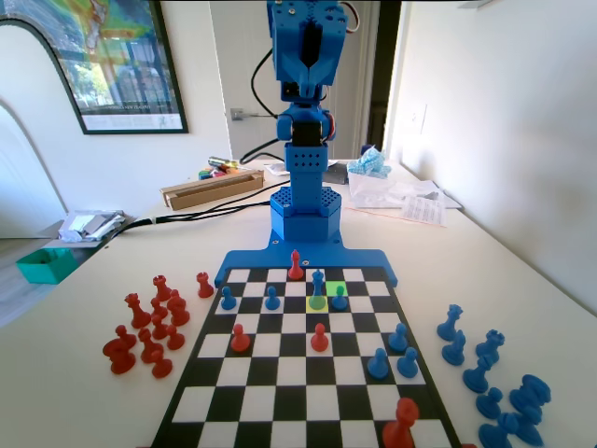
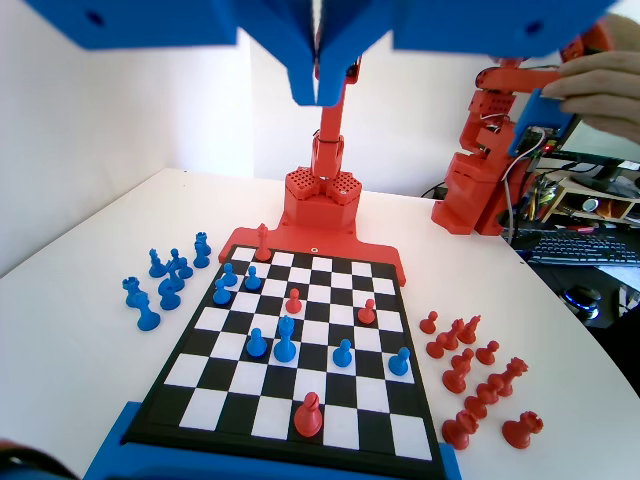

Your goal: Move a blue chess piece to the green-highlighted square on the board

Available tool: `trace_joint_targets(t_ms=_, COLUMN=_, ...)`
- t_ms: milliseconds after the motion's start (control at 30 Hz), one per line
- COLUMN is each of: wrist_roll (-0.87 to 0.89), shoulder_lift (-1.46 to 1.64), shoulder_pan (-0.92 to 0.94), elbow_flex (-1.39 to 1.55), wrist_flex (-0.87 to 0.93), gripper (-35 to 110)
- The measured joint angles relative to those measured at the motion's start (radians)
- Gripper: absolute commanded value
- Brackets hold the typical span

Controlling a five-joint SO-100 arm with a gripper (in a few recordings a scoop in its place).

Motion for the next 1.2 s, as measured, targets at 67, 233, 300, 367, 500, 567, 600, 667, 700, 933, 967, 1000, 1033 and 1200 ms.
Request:
trace_joint_targets(t_ms=67, wrist_roll=-0.002, shoulder_lift=-0.005, shoulder_pan=-0.011, elbow_flex=0.0, wrist_flex=0.0, gripper=1)
trace_joint_targets(t_ms=233, wrist_roll=-0.112, shoulder_lift=-0.089, shoulder_pan=-0.038, elbow_flex=-0.032, wrist_flex=0.009, gripper=1)
trace_joint_targets(t_ms=300, wrist_roll=-0.118, shoulder_lift=-0.152, shoulder_pan=-0.066, elbow_flex=-0.097, wrist_flex=0.032, gripper=1)
trace_joint_targets(t_ms=367, wrist_roll=-0.138, shoulder_lift=-0.225, shoulder_pan=-0.095, elbow_flex=-0.172, wrist_flex=0.052, gripper=1)
trace_joint_targets(t_ms=500, wrist_roll=-0.244, shoulder_lift=-0.368, shoulder_pan=-0.094, elbow_flex=-0.282, wrist_flex=0.063, gripper=1)
trace_joint_targets(t_ms=567, wrist_roll=-0.348, shoulder_lift=-0.442, shoulder_pan=-0.08, elbow_flex=-0.304, wrist_flex=0.063, gripper=1)
trace_joint_targets(t_ms=600, wrist_roll=-0.403, shoulder_lift=-0.483, shoulder_pan=-0.066, elbow_flex=-0.316, wrist_flex=0.063, gripper=1)
trace_joint_targets(t_ms=667, wrist_roll=-0.477, shoulder_lift=-0.552, shoulder_pan=-0.046, elbow_flex=-0.336, wrist_flex=0.063, gripper=1)
trace_joint_targets(t_ms=700, wrist_roll=-0.502, shoulder_lift=-0.589, shoulder_pan=-0.037, elbow_flex=-0.348, wrist_flex=0.063, gripper=1)
trace_joint_targets(t_ms=933, wrist_roll=-0.597, shoulder_lift=-0.911, shoulder_pan=-0.017, elbow_flex=-0.5, wrist_flex=0.123, gripper=2)
trace_joint_targets(t_ms=967, wrist_roll=-0.611, shoulder_lift=-0.956, shoulder_pan=-0.009, elbow_flex=-0.515, wrist_flex=0.132, gripper=3)
trace_joint_targets(t_ms=1000, wrist_roll=-0.621, shoulder_lift=-0.999, shoulder_pan=-0.002, elbow_flex=-0.525, wrist_flex=0.138, gripper=3)
trace_joint_targets(t_ms=1033, wrist_roll=-0.627, shoulder_lift=-1.04, shoulder_pan=0.006, elbow_flex=-0.532, wrist_flex=0.141, gripper=3)
trace_joint_targets(t_ms=1200, wrist_roll=-0.626, shoulder_lift=-1.212, shoulder_pan=0.002, elbow_flex=-0.531, wrist_flex=0.117, gripper=6)
